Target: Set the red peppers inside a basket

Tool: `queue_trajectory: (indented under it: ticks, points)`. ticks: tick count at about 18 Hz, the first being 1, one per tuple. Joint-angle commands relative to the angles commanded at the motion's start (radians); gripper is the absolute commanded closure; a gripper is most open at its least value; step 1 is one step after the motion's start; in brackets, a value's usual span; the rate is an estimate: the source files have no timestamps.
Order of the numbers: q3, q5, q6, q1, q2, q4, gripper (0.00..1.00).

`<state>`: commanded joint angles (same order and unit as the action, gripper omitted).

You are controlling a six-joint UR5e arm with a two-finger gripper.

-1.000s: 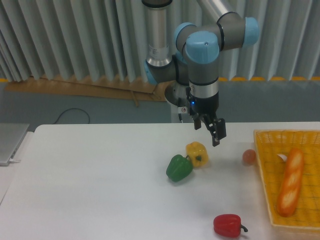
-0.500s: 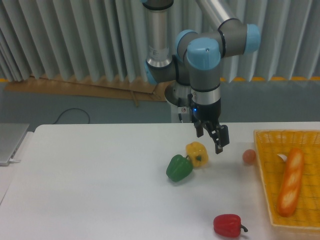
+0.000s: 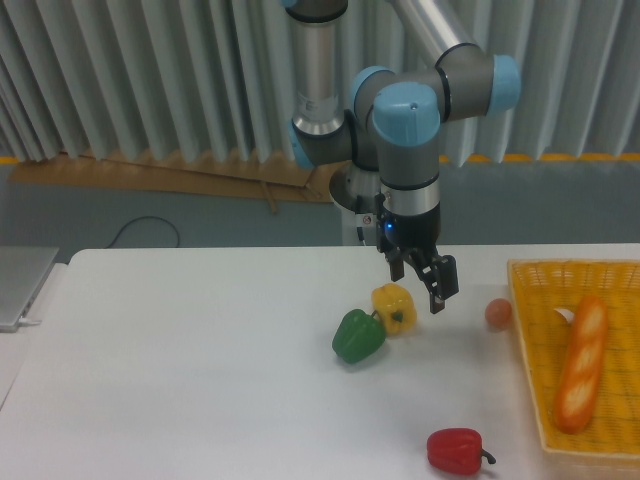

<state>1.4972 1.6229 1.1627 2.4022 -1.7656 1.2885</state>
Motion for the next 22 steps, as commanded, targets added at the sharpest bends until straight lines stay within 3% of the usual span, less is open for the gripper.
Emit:
queue_trajectory:
  ticks: [6,8,11,12,16,22]
  points:
    - [-0.044,0.017,0.021,0.005,-0.057,-0.018,0.00]
    - [-0.060,0.021,0.137,0.005,-0.086,-0.025,0.00]
    - [-0.078,0.038,0.467,-0.012,-0.130,-0.025,0.00]
    - [-0.080,0.034,0.506,-0.020,-0.149,-0.028,0.00]
    - [-0.087,-0.018,0.605,-0.012,-0.173,-0.037,0.00]
    - [-0.110,-0.046,0.589,0.038,-0.205,-0.075,0.00]
